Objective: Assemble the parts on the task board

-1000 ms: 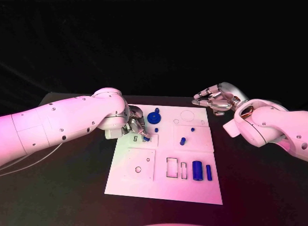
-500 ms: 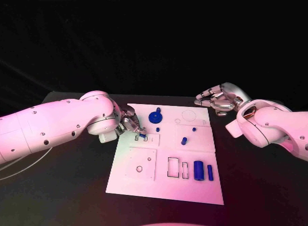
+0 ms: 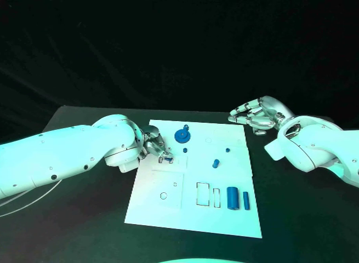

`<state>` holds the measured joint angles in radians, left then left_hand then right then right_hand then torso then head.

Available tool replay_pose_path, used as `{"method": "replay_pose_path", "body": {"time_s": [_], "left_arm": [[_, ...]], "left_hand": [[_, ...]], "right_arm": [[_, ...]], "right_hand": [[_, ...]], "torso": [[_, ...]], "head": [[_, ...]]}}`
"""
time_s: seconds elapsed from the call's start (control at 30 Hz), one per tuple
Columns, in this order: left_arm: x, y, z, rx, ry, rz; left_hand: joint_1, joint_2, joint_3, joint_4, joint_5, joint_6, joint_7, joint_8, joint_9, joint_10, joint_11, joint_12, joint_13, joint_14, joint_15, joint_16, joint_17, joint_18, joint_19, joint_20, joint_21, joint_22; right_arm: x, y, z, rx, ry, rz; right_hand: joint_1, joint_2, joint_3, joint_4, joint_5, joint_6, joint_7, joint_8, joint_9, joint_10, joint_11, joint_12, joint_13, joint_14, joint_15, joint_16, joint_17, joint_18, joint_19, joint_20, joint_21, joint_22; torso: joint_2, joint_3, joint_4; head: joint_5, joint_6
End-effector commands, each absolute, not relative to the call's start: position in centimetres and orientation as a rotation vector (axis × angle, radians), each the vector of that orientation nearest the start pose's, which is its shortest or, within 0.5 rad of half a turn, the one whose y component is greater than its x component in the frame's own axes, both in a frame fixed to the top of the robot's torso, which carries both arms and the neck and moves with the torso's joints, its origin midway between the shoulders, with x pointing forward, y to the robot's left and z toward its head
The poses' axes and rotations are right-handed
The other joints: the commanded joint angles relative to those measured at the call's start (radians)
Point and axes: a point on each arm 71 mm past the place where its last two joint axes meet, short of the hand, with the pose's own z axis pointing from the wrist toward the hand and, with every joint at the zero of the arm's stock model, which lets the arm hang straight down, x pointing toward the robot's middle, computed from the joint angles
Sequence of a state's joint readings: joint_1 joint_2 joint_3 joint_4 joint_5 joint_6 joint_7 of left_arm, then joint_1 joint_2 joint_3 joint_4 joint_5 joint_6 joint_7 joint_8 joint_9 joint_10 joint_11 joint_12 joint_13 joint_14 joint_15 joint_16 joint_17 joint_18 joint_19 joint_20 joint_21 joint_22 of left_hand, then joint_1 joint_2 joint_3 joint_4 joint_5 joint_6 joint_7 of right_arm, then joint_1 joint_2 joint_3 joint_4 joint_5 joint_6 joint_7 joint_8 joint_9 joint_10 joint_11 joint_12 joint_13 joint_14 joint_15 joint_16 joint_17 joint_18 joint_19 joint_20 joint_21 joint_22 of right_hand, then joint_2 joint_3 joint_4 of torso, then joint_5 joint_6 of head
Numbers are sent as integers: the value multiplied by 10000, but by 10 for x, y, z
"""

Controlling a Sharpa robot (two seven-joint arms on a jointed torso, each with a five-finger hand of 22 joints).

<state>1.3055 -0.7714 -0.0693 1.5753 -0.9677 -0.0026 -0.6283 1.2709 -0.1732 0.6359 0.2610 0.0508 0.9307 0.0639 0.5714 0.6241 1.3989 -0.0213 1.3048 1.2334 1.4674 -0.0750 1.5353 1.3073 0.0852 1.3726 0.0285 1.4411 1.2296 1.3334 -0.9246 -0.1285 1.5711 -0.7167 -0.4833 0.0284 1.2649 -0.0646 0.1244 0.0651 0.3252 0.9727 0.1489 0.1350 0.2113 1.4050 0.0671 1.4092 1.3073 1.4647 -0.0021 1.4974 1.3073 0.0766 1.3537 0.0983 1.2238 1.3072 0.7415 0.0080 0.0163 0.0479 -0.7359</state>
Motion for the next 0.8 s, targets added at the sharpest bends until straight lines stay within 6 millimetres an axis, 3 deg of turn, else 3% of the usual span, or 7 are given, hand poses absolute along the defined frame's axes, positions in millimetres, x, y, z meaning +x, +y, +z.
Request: {"method": "replay_pose_path", "body": {"time_s": [0.03,0.8], "left_arm": [[482,170,-183,-2472,21828,-4448],[482,163,-188,-1914,21744,-4116]], "left_hand": [[-26,-65,1867,-1804,67,164,-121,46,5,56,-22,-12,-21,862,-39,-21,2045,-147,88,9,61,15],[-144,-141,1991,-1838,66,221,-150,111,63,113,-46,-5,-24,864,-54,-20,2049,-160,131,-8,93,87]], "right_arm": [[491,-240,-148,5121,15921,9450],[490,-240,-148,5103,15917,9455]], "right_hand": [[12,54,-64,10,21,-68,-11,59,-9,-59,-24,-52,725,718,-62,-62,1335,122,-53,9,-38,1],[-4,56,-81,23,30,-77,-10,68,-13,-61,-22,-56,720,718,-62,-64,1335,122,-53,9,-48,-3]], "torso": [[10,-4,-17],[17,-8,-7]], "head": [[-25,-11],[-43,-31]]}}
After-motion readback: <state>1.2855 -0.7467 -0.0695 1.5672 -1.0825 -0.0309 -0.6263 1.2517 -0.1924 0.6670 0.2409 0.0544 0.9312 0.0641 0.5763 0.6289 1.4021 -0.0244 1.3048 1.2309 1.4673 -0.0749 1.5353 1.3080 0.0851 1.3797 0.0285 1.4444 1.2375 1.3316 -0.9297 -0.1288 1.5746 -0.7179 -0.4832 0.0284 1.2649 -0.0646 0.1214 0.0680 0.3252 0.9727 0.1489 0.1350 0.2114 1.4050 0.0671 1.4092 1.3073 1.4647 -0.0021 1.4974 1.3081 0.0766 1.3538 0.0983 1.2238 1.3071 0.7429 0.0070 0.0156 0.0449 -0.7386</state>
